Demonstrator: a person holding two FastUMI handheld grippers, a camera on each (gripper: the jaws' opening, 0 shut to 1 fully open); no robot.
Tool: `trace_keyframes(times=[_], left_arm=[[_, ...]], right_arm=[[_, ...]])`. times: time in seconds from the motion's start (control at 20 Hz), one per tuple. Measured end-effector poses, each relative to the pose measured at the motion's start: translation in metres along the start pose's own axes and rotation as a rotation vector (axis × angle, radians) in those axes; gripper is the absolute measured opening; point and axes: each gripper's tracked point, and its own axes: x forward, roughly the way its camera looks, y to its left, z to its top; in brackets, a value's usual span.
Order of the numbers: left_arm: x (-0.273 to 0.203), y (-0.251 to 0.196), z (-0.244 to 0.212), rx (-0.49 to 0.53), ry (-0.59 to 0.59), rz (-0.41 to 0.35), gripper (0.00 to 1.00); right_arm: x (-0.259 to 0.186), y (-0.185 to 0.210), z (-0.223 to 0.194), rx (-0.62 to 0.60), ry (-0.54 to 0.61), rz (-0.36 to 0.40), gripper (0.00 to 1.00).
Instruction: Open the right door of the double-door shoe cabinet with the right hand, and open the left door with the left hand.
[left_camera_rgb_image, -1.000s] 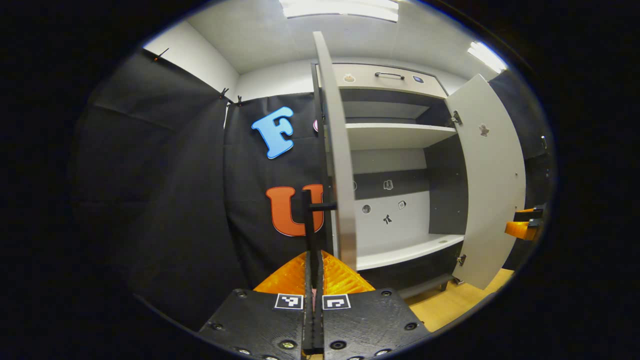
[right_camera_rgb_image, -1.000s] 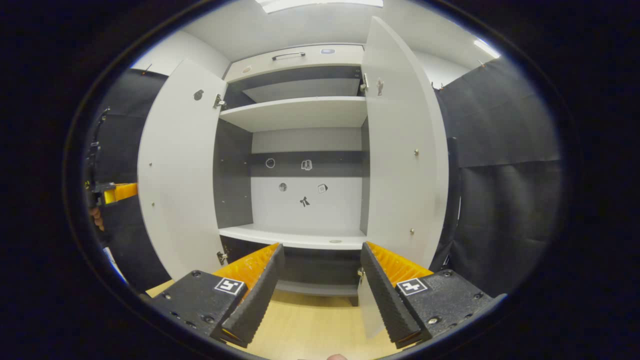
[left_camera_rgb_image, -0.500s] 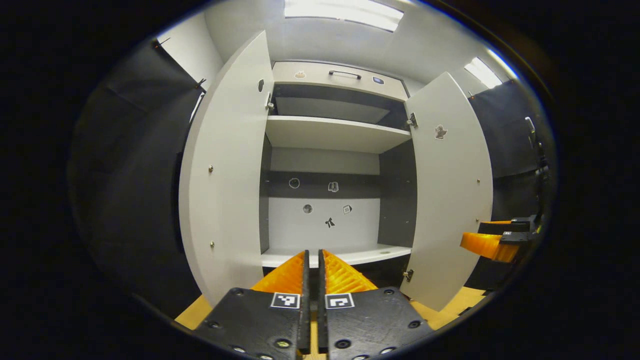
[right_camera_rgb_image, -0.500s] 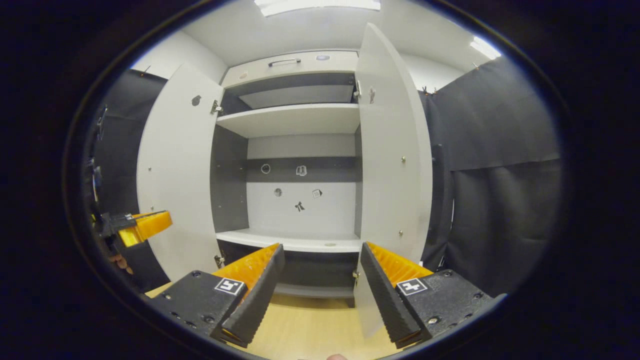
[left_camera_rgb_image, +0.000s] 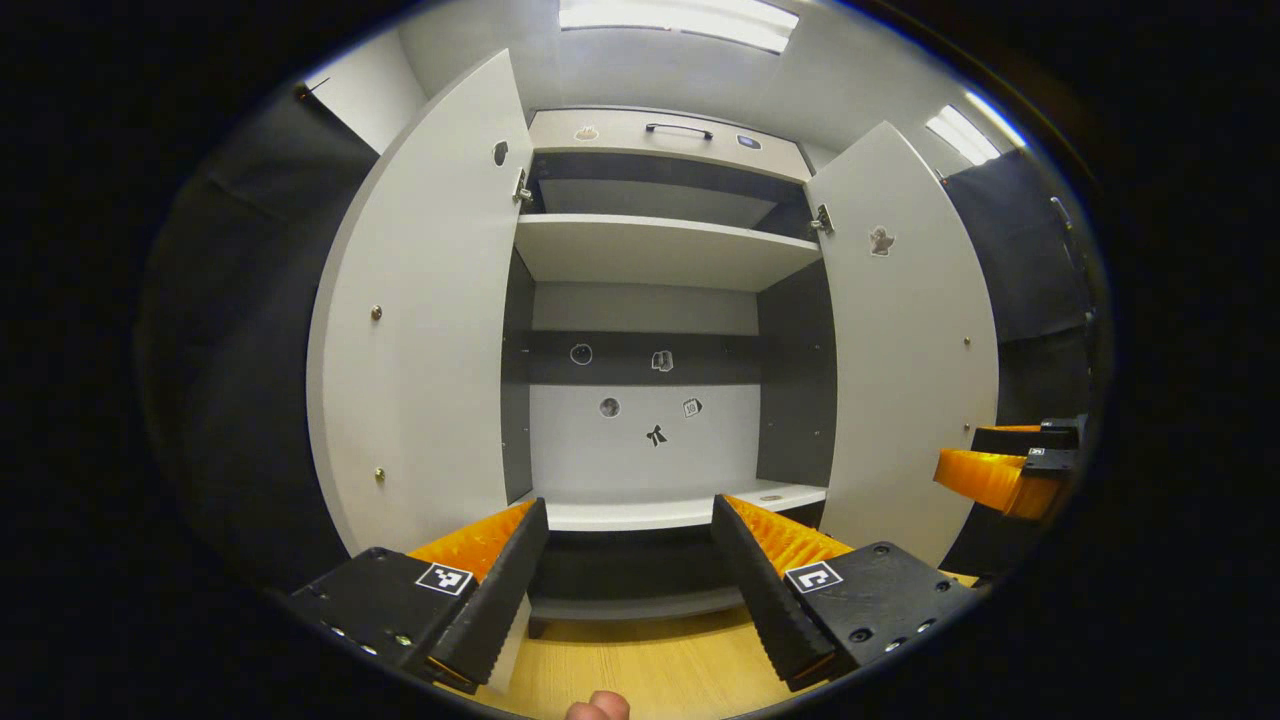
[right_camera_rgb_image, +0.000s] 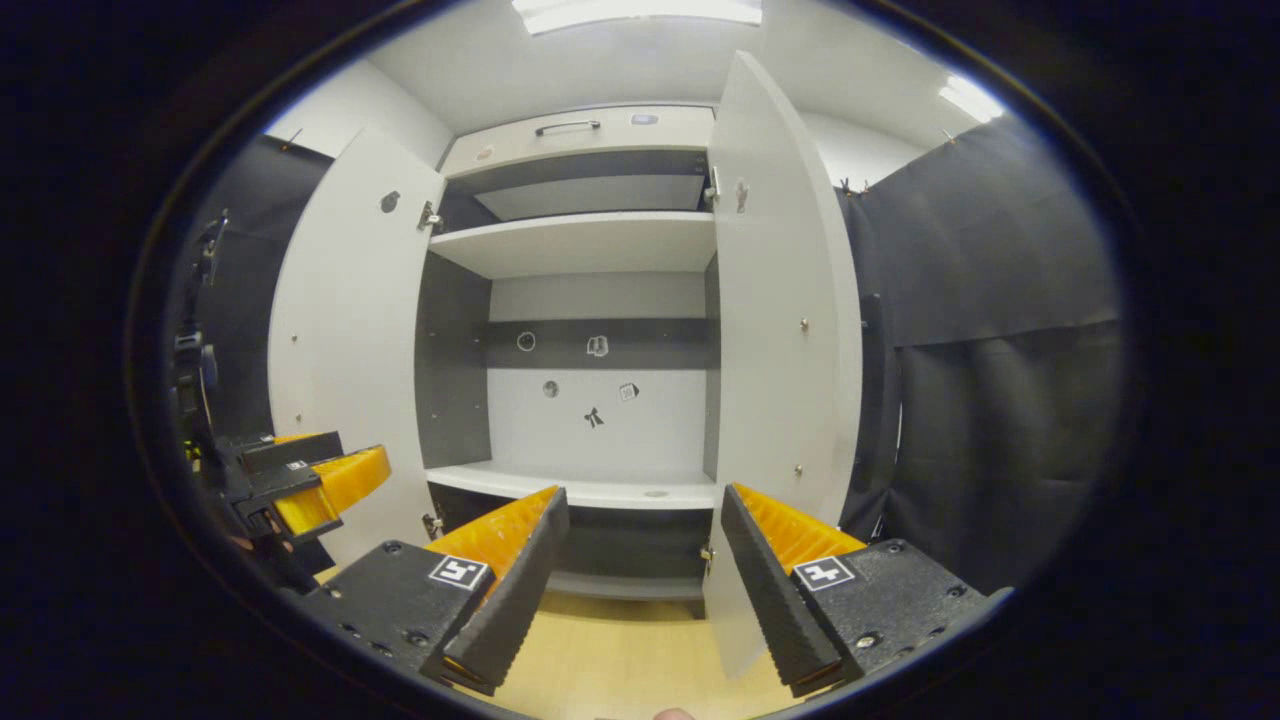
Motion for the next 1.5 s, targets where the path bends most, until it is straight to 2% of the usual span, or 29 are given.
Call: trace_keyframes(times=[0.4,0.75,0.95,1.15,1.5], left_arm=[[0.004,0.007,0.01,0.01,-0.029,0.021,0.98],[0.007,-0.001,0.016,0.019,-0.05,0.004,0.98],[0.004,0.001,0.018,0.024,-0.054,0.006,0.97],[0.002,0.008,0.026,0.038,-0.072,0.023,0.97],[0.002,0.005,0.026,0.013,-0.065,0.019,0.97]], right_arm=[[0.009,0.01,-0.001,-0.014,0.0,0.025,0.96],[0.014,0.015,-0.003,-0.012,0.012,0.038,0.96],[0.016,0.014,-0.005,-0.018,-0.011,0.021,0.96],[0.018,0.025,-0.007,0.008,0.007,0.059,0.96],[0.008,0.021,0.005,-0.016,-0.017,0.044,0.96]])
